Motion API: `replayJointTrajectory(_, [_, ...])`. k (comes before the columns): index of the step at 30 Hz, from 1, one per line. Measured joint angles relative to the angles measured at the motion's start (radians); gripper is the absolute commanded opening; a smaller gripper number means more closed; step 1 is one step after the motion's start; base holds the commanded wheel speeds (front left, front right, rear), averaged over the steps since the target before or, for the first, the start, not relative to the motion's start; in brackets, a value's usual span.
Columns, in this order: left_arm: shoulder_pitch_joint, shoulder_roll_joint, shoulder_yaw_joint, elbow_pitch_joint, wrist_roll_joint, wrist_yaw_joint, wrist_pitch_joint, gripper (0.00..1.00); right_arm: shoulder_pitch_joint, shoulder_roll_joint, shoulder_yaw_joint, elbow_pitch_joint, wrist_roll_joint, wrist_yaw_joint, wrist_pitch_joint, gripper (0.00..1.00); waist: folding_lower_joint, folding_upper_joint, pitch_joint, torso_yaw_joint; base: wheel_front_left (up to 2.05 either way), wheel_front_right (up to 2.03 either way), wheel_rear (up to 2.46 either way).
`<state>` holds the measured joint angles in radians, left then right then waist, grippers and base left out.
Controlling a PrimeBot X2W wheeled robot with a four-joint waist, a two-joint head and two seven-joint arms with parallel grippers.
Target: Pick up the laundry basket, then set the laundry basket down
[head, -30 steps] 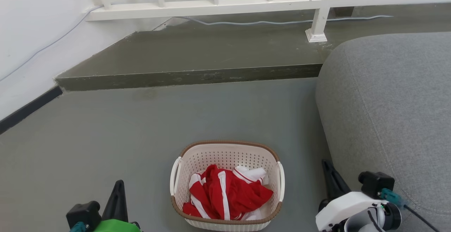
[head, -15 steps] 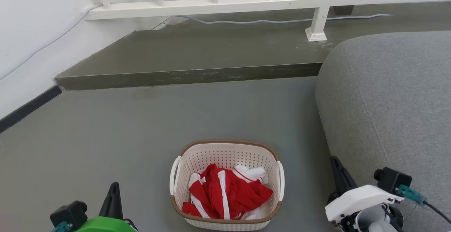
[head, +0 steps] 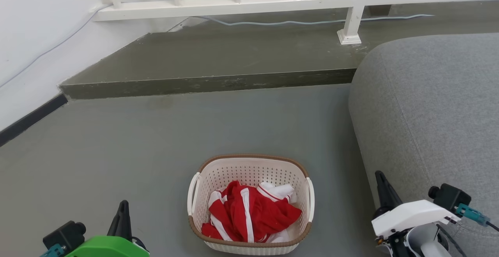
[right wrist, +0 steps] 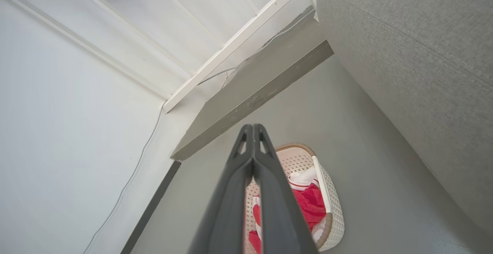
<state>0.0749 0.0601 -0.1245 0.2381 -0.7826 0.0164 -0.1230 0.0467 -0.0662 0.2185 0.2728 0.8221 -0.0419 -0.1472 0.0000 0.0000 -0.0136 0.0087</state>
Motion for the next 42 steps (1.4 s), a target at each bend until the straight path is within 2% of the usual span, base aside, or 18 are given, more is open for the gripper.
replayJointTrajectory(42, [-0.069, -0.011, 0.109, 0.022, -0.452, -0.076, 0.124, 0.0, -0.046, -0.005, -0.159, -0.002, 0.46, 0.085, 0.115, 0.0, 0.0, 0.0, 0.009, -0.005, 0.0, 0.0, 0.0])
